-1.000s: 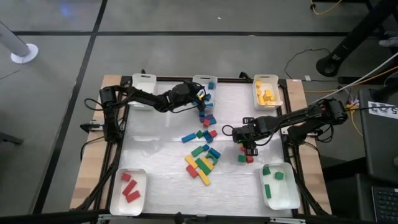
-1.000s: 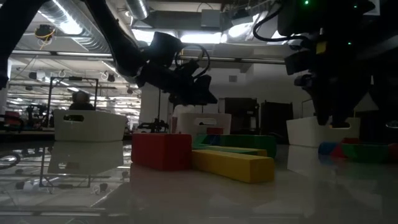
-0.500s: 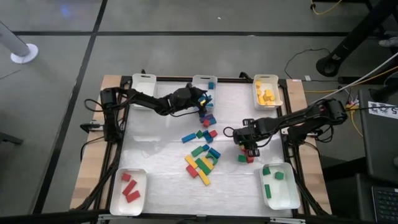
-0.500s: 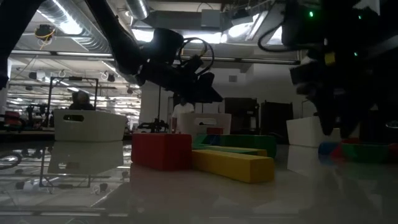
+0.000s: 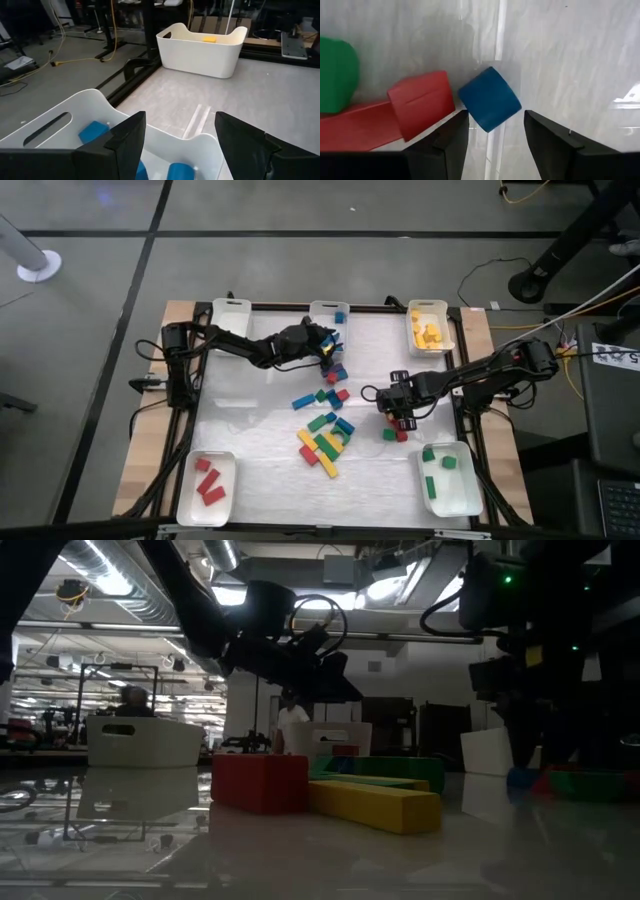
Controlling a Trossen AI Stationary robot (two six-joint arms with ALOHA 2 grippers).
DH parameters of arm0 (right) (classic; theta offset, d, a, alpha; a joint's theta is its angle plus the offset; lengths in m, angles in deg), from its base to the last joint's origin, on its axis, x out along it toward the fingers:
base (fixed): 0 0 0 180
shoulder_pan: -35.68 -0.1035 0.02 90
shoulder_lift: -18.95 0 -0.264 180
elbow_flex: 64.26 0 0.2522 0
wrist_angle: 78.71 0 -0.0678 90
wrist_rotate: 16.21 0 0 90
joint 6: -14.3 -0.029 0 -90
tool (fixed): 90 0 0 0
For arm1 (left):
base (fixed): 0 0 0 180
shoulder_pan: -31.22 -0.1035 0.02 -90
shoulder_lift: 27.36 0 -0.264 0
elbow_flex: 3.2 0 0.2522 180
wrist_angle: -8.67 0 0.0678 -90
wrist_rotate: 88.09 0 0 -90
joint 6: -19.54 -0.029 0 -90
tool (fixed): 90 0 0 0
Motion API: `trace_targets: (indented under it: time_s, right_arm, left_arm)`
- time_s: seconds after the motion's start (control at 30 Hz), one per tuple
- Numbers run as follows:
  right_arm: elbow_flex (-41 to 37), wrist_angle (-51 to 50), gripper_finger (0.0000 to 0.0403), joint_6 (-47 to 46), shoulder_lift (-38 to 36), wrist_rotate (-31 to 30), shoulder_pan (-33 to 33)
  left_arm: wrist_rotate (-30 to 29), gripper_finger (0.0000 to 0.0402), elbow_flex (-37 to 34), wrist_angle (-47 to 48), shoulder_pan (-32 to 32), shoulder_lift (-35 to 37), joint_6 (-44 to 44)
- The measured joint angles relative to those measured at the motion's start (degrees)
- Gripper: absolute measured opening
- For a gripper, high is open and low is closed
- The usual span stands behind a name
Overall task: Sort blocks
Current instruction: Put the blue block into the top center white bin
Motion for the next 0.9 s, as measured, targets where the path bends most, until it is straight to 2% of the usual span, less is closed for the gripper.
trace_targets:
  time_s: [0.23, 0.57, 0.9]
  right_arm:
    - [0.0, 0.22, 0.0193, 0.73, 0.0, -0.18, 0.0]
    - [0.0, 4.16, 0.0193, 11.94, 0.0, 0.23, 0.0]
    - [0.0, 4.05, 0.0193, 11.97, 0.0, 3.32, 0.0]
  left_arm:
    - [0.0, 0.0226, 0.0, 0.05, 0.39, 0.0, -0.99]
    - [0.0, 0.0226, 0.0, 0.29, 1.19, 0.0, -1.92]
    - [0.0, 0.0226, -0.09, 0.89, 4.08, 1.68, -3.26]
